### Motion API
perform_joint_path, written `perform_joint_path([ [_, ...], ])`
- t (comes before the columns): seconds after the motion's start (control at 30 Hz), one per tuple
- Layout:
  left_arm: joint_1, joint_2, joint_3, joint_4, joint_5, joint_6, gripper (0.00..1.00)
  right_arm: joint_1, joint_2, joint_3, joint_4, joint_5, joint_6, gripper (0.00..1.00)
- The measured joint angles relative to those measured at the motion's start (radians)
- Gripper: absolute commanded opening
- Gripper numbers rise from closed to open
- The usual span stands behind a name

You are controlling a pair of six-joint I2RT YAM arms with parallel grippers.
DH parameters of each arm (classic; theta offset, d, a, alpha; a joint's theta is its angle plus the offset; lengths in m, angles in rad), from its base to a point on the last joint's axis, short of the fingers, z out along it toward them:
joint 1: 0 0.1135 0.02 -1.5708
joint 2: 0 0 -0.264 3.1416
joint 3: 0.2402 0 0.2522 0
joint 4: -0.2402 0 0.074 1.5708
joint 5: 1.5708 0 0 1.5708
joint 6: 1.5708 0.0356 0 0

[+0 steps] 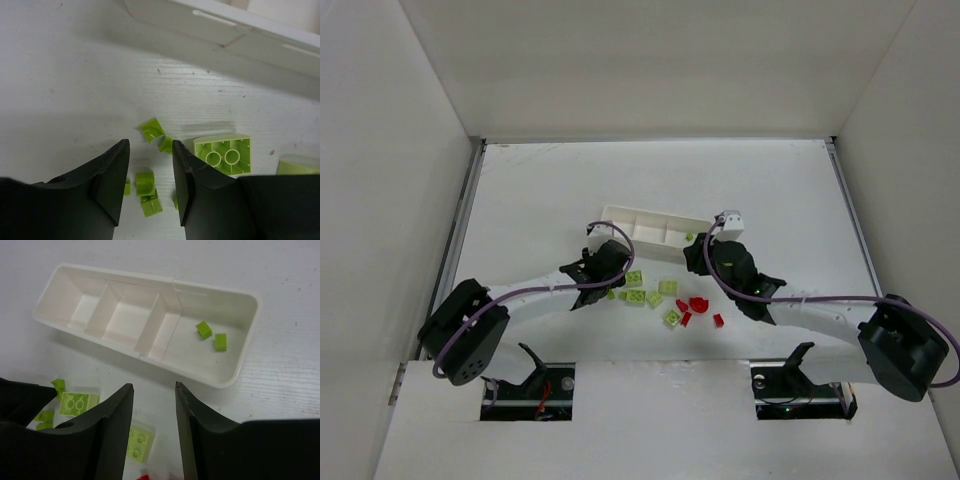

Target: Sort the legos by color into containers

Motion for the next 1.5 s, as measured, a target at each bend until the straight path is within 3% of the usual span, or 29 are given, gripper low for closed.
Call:
perform_joint_path([
  [1.0, -0.014, 0.105, 0.029, 0.092, 0.034, 0.055, 0.20, 0.017, 0.000, 0.005, -0.001, 0.000, 0.000, 0.48],
  [1.37, -0.012, -0.029, 0.027, 0.078, 0.018, 0.060, 0.43, 0.024, 0.005, 0.008, -0.002, 0.001, 0.000, 0.48],
  [1.5, 0.009, -0.009, 0.027, 0.079, 0.026, 0.075, 0.49, 0.035, 0.005, 0.016, -0.001, 0.001, 0.000, 0.48],
])
